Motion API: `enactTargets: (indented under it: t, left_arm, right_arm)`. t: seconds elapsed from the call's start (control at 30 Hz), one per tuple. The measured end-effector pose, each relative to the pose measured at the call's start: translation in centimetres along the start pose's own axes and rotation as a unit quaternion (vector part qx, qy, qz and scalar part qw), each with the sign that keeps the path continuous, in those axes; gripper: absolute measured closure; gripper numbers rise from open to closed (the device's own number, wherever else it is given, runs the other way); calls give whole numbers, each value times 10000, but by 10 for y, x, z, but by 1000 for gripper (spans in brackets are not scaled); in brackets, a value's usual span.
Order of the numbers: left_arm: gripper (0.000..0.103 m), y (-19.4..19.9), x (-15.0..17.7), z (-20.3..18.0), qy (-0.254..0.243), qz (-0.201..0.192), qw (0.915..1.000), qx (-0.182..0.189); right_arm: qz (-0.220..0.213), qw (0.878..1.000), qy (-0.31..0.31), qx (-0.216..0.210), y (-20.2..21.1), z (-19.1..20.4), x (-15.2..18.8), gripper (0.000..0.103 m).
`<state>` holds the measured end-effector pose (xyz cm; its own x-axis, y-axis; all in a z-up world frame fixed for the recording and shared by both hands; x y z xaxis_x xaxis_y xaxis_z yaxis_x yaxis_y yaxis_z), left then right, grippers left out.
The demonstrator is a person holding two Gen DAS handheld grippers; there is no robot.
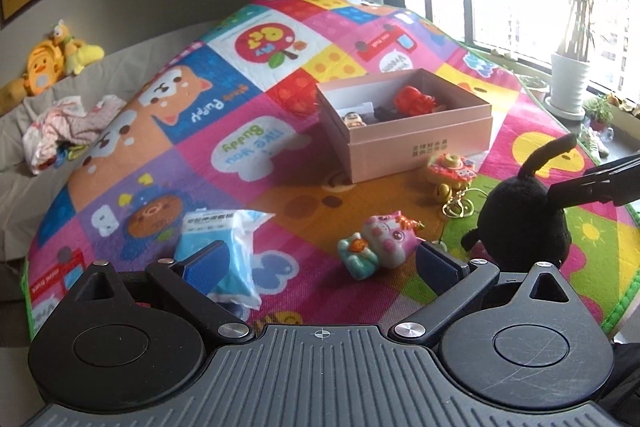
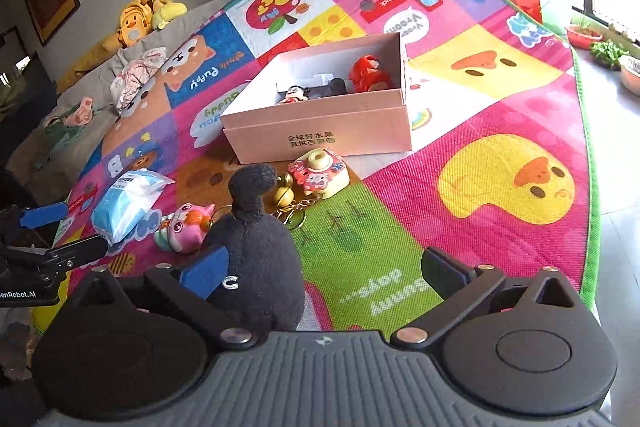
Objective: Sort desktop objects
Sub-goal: 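Set the wipes pack down with the left tool while the right tool carries the black cat, then lower the black cat onto the mat and open the right tool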
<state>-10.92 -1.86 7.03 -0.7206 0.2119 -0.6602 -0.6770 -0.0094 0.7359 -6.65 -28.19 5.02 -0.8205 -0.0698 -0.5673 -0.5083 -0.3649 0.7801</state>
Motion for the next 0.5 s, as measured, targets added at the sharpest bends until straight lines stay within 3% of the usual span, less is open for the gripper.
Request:
enactTargets:
  t: [0.17,0.3,0.5]
  left_arm:
    - [1,-1,1,-2,-65,10,10000,-11]
    - [1,-9,3,0,23,112,9997,204]
    - [1,-38,-4,-10,79,409,9984,391]
  right_arm:
    - [-428,9989,-170,-113,22,-13,-2,0]
    - [-823,9942,-582,386,28,-36,10,0]
    - [-364,9954,-762,443,-13,-47,31,0]
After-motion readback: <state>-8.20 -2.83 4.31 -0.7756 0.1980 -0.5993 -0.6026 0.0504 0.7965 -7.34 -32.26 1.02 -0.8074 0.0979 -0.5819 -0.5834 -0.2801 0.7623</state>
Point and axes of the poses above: each gripper's, at about its wrist camera, not at the fingertips, and y roughly against the way its jaws point, z to its left, x to its underside, the point moved 1 cm from there along -y, roughly the way its jaws point, and after that the axes turned 13 degrees about z, right-handed, at the moved point
